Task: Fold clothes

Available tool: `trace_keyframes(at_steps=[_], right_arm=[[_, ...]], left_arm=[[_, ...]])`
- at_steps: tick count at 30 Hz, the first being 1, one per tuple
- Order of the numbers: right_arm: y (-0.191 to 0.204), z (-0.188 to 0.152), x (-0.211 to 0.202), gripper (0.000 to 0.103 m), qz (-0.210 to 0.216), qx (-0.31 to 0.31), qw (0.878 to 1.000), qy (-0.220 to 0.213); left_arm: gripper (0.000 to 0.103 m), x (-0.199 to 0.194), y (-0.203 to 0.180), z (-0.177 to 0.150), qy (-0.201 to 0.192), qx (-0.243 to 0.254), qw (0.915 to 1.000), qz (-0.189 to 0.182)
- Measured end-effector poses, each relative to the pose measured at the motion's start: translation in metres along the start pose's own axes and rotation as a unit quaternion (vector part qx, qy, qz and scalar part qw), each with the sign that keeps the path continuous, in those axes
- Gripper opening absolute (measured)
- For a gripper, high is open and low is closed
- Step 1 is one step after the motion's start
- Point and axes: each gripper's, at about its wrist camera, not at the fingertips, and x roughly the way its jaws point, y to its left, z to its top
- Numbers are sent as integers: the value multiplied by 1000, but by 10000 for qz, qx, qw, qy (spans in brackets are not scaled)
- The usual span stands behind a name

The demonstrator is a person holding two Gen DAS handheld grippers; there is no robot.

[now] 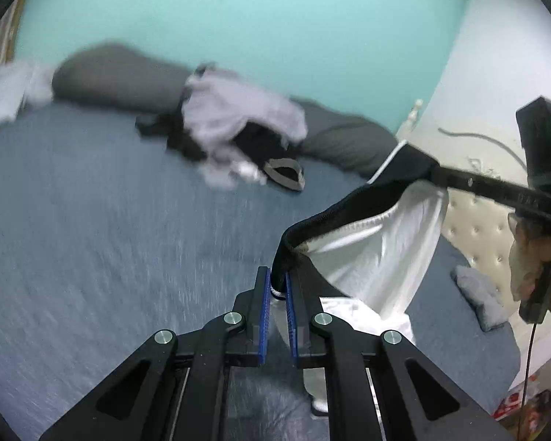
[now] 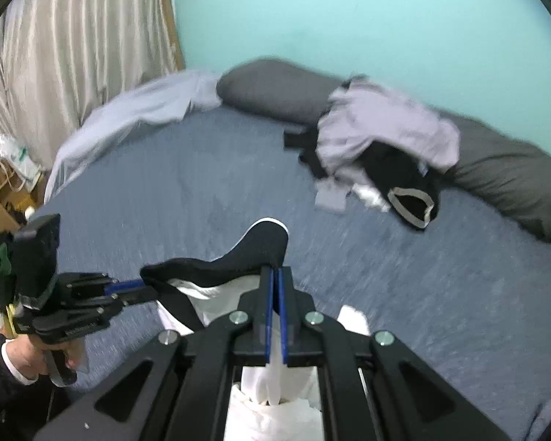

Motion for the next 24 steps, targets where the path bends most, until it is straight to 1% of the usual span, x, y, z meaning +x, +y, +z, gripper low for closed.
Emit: trace_keyframes(at_steps=[3,7,14,17,19,24], right_arm=[[0,21,-45,2,-122,38,9994,-314],[0,53,-113,2,-295,86,9963,-797],[11,110,-232,2,-652,112,9853,-1574],[20,131,-278,2,-744,139,9801,-1833],[24,141,-302,2,-811,140,9781,-1912],[34,158,-350,2,-942,130,9733,-2090]], left_arm=[[8,-32,-26,40,-276,322,9991,37],[7,-76,-64,100,-630,704,9955,46],[7,-158,-132,202,-1203,1207,9854,38],[7,-190,-155,234,-1402,1334,9811,19],[7,-209,-168,251,-1507,1404,9786,4],[7,-241,-190,272,-1567,1591,9747,25]])
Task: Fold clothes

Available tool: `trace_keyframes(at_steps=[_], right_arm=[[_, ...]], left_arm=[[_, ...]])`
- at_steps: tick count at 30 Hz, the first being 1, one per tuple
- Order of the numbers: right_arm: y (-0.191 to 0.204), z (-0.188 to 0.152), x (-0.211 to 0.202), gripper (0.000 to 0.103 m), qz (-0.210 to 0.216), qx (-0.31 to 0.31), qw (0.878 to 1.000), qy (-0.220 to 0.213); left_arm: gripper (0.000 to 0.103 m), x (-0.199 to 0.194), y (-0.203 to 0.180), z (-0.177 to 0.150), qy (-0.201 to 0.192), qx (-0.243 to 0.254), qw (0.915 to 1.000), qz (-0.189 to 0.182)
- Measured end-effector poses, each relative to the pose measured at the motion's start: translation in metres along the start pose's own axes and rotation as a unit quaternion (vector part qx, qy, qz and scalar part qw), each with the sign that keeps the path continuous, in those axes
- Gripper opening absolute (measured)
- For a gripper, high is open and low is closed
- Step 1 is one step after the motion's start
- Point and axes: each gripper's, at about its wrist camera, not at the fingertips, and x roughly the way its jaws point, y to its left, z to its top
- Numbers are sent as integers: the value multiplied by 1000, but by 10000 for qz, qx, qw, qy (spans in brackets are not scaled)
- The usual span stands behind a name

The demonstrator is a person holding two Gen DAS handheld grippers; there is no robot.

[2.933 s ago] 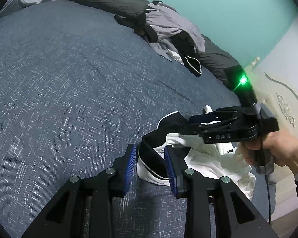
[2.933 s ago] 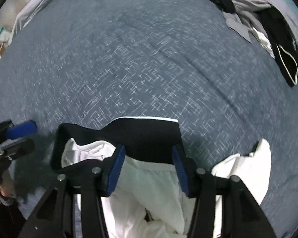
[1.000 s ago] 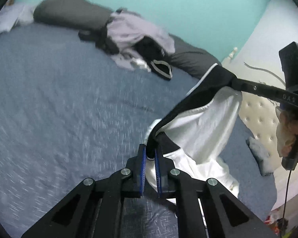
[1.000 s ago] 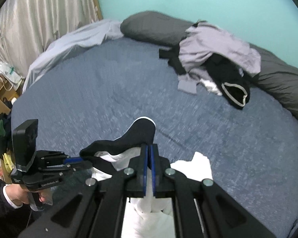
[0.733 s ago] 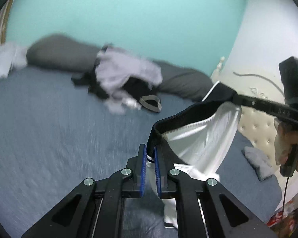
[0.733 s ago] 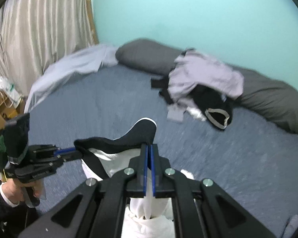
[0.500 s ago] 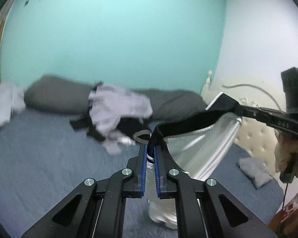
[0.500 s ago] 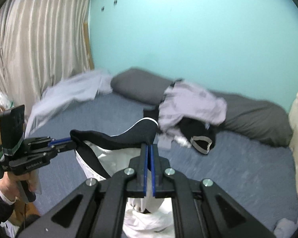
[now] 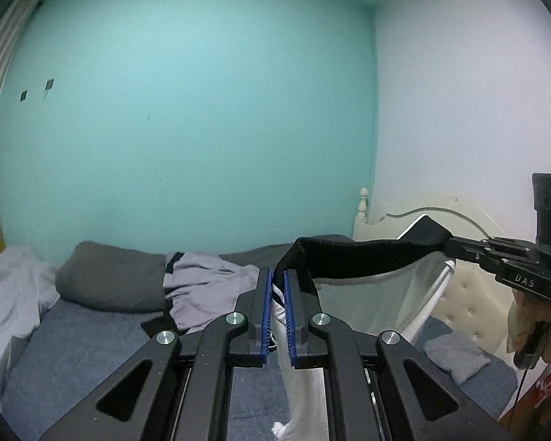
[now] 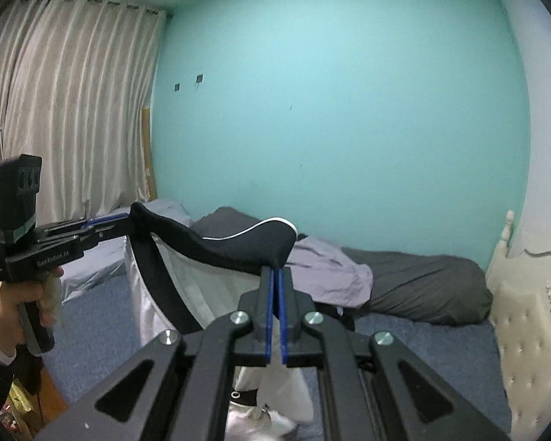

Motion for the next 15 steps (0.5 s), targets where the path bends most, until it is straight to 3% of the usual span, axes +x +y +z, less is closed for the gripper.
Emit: trace_keyframes(at_steps=[15], right_arm=[[18,28,-66,2,-55,-59,9997,-237]], left_arm=[[6,-54,-23,22,-149,167,9997,-53]])
